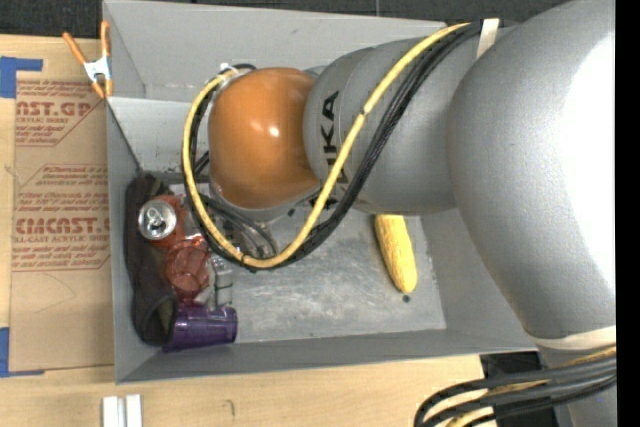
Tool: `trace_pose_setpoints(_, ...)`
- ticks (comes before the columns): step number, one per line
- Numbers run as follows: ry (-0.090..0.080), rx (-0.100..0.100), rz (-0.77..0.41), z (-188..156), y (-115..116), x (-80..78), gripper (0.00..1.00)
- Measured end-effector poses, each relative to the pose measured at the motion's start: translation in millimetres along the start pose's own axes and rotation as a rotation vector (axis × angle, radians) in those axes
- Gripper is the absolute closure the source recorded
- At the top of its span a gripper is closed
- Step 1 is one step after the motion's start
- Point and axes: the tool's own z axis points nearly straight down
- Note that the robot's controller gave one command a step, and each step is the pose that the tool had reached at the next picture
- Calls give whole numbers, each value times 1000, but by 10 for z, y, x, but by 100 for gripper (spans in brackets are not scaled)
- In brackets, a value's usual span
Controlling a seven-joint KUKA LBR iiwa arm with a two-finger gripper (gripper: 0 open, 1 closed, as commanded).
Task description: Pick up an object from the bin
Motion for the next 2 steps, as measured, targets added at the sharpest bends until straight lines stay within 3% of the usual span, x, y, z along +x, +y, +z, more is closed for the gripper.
trace_pose_setpoints(1, -11, 2, -256, 45, 3, 365, 0)
trace_pose_setpoints(2, -22, 2, -348, 262, -45, 343, 0)
